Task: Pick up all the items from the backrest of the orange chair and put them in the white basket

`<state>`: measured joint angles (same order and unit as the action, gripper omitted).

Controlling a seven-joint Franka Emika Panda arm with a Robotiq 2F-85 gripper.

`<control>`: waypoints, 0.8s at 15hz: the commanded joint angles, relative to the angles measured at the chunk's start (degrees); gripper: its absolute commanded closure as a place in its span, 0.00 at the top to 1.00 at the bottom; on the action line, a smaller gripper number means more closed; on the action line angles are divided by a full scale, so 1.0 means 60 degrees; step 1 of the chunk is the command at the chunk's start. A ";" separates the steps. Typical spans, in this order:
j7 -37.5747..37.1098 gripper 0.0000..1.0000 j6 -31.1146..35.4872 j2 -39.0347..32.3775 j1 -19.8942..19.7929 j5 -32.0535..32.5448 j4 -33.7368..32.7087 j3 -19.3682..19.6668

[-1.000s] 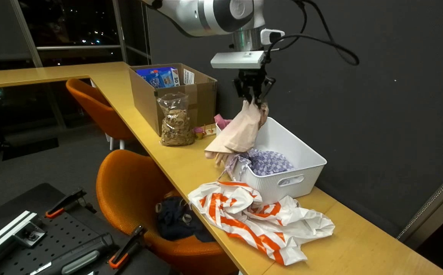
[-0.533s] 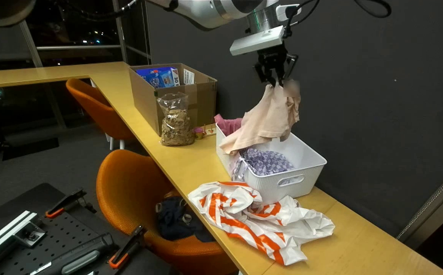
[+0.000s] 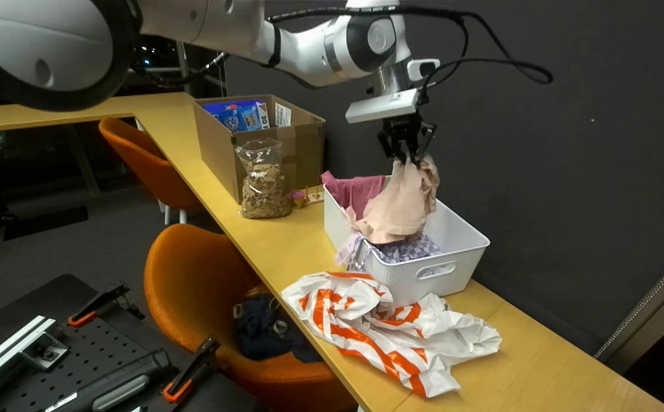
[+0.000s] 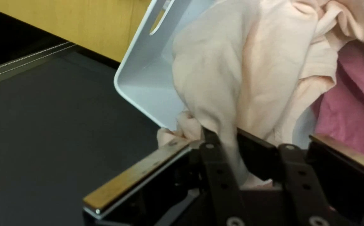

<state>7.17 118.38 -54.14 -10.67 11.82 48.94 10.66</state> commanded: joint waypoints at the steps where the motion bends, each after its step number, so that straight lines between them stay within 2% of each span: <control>1: 0.0302 0.40 0.0405 -0.0527 -0.0036 -0.0272 0.0001 -0.0417; 5: 0.0643 0.69 0.0909 -0.0129 0.0252 -0.0300 0.0821 -0.1093; 9: 0.1051 0.99 0.0838 -0.0073 0.0808 -0.0317 0.1088 -0.1590; 12: 0.1240 1.00 0.0864 -0.0458 0.1228 -0.0190 0.1026 -0.1662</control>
<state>11.92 122.92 -56.54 -4.61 11.17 53.74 1.23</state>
